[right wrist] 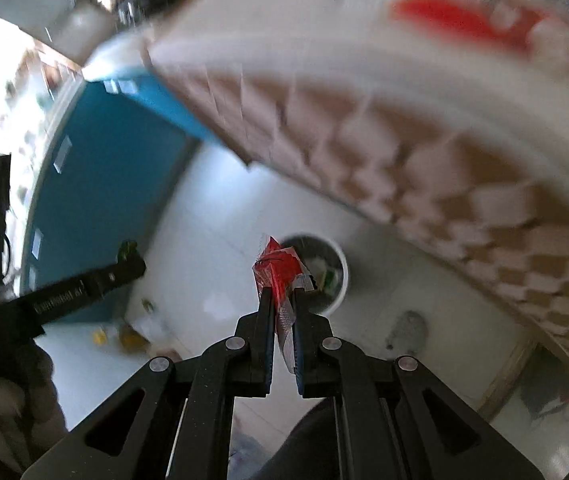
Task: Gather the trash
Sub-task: 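Carry both items over the bin and release them, then move both tools back up toward the counter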
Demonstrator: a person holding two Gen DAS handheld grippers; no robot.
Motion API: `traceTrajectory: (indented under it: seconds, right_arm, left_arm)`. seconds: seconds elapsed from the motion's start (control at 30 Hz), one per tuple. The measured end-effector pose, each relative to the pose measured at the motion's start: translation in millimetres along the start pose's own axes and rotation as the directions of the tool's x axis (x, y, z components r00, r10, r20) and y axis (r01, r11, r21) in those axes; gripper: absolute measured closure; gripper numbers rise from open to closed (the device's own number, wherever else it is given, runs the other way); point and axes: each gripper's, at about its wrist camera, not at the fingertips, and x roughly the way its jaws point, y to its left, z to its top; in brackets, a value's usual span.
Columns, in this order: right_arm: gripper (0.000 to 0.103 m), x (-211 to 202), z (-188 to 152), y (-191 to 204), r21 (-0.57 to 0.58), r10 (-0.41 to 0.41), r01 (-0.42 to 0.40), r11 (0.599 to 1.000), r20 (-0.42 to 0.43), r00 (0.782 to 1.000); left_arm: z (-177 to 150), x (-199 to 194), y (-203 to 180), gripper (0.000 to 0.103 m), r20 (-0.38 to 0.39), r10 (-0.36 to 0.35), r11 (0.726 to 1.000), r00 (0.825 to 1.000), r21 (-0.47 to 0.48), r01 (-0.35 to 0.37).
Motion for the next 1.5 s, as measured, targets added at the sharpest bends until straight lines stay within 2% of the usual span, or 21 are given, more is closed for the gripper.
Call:
traceTrajectory:
  seconds: [0.17, 0.37, 0.5, 0.6, 0.8, 0.87, 0.93, 1.0, 1.03, 1.17, 1.23, 1.27, 1.5]
  right_arm:
    - [0.095, 126.1, -12.9, -5.9, -0.037, -0.033, 0.03, 0.999, -0.089, 0.995]
    - [0.095, 241.7, -14.9, -20.2, -0.053, -0.055, 0.048, 0.997, -0.132, 0.99]
    - [0.095, 304.0, -15.2, -30.9, -0.08, -0.076, 0.064, 0.995, -0.163, 0.984]
    - [0.095, 336.0, -17.1, -38.2, -0.088, -0.085, 0.07, 0.994, -0.186, 0.979]
    - [0.093, 364.5, -15.6, -51.1, -0.076, -0.053, 0.037, 0.996, -0.212, 0.976]
    - [0.093, 371.0, -13.3, -49.8, -0.076, -0.029, 0.012, 0.997, -0.232, 0.972]
    - [0.085, 373.8, -12.6, -49.4, -0.072, -0.027, 0.01, 0.997, -0.234, 0.972]
    - [0.067, 374.5, -12.9, -48.3, -0.07, -0.033, 0.017, 0.997, -0.243, 0.969]
    - [0.058, 373.7, -13.0, -48.5, -0.066, -0.036, 0.02, 0.998, -0.239, 0.97]
    - [0.036, 363.5, -12.6, -46.2, -0.089, -0.082, 0.064, 0.994, -0.218, 0.972]
    - [0.005, 357.6, -12.8, -43.8, -0.114, -0.127, 0.105, 0.988, -0.208, 0.97]
    - [0.0, 354.0, -12.4, -42.6, -0.121, -0.147, 0.123, 0.985, -0.207, 0.967]
    - [0.0, 316.8, -12.7, -30.4, -0.176, -0.242, 0.214, 0.961, -0.159, 0.957]
  left_arm:
    - [1.2, 108.5, 32.2, 0.085, -0.07, -0.016, 0.998, 0.997, -0.06, 0.011]
    - [5.2, 198.8, 53.2, 0.085, -0.115, -0.028, 0.996, 0.993, -0.083, 0.018]
    - [6.1, 232.1, 65.0, 0.085, -0.132, -0.041, 0.995, 0.99, -0.092, 0.029]
    - [6.7, 244.9, 73.4, 0.085, -0.142, -0.058, 0.993, 0.988, -0.106, 0.044]
    - [9.8, 251.0, 78.1, 0.082, -0.155, -0.066, 0.993, 0.986, -0.111, 0.049]
    - [10.3, 250.4, 79.1, 0.08, -0.159, -0.048, 0.994, 0.986, -0.107, 0.031]
    - [10.7, 247.4, 80.1, 0.063, -0.152, -0.031, 0.994, 0.988, -0.105, 0.015]
    - [10.9, 242.5, 83.5, 0.014, -0.135, 0.011, 0.995, 0.991, -0.096, -0.024]
    - [10.5, 240.1, 85.3, 0.01, -0.125, 0.031, 0.995, 0.992, -0.091, -0.042]
    - [6.7, 228.2, 94.2, 0.003, -0.113, 0.074, 0.992, 0.991, -0.09, -0.085]
    - [4.2, 220.6, 96.0, 0.003, -0.099, 0.097, 0.991, 0.99, -0.083, -0.105]
    - [3.0, 215.3, 97.6, 0.001, -0.093, 0.107, 0.99, 0.99, -0.083, -0.115]
    - [-13.5, 173.4, 93.4, 0.001, -0.055, 0.145, 0.986, 0.988, -0.077, -0.149]
